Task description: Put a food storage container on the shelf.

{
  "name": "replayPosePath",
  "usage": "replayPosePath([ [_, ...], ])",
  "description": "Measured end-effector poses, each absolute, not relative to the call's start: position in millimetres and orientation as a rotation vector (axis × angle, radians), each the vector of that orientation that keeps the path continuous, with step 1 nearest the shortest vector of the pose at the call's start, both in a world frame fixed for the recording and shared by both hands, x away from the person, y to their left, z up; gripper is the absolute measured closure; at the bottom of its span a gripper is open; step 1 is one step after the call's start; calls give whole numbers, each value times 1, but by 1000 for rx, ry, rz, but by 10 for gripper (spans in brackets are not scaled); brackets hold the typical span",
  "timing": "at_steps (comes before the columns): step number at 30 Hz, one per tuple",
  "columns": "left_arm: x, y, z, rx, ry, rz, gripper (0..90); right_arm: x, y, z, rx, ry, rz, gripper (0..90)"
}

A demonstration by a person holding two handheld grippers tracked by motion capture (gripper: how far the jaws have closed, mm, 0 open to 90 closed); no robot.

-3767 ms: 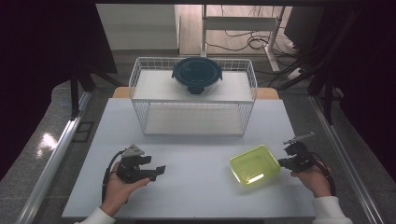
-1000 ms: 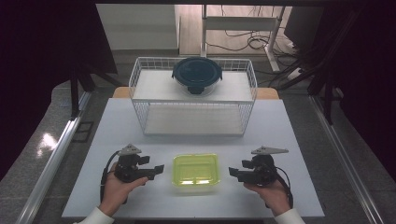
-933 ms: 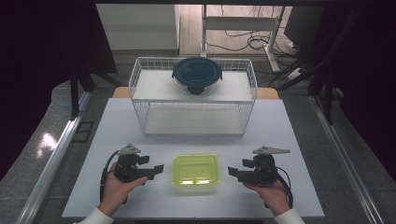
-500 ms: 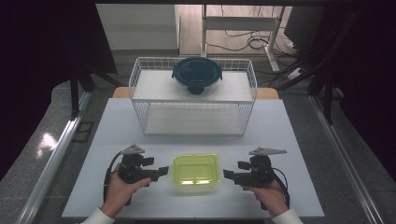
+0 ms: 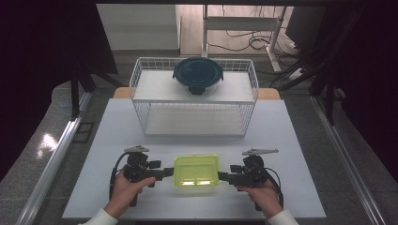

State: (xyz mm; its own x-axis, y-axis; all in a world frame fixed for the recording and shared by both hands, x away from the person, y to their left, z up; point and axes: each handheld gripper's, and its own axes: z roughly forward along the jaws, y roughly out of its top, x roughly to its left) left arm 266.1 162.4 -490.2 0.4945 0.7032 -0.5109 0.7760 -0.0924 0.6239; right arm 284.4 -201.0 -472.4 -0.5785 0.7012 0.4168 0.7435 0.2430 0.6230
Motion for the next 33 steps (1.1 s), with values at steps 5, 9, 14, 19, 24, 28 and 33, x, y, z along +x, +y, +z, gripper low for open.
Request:
replayPosePath([
  [5,274,157,-499,1794,1280,-189,253,292,-195,-480,-1427,-2396,-1246,334],
  [9,280,154,-504,1767,1300,-231,268,298,-192,-486,-1451,-2368,-1226,350],
  [14,283,154,-508,1747,1304,-282,311,305,-191,-494,-1478,-2314,-1201,393],
  [19,286,154,-514,1715,1312,-346,353,309,-189,-499,-1476,-2257,-1199,433],
  [24,287,154,-519,1695,1306,-400,414,310,-189,-502,-1466,-2222,-1199,474],
  [28,288,153,-522,1695,1313,-429,473,313,-192,-504,-1473,-2173,-1200,526],
  [33,288,152,-525,1685,1324,-473,614,314,-195,-507,-1473,-2105,-1193,626],
])
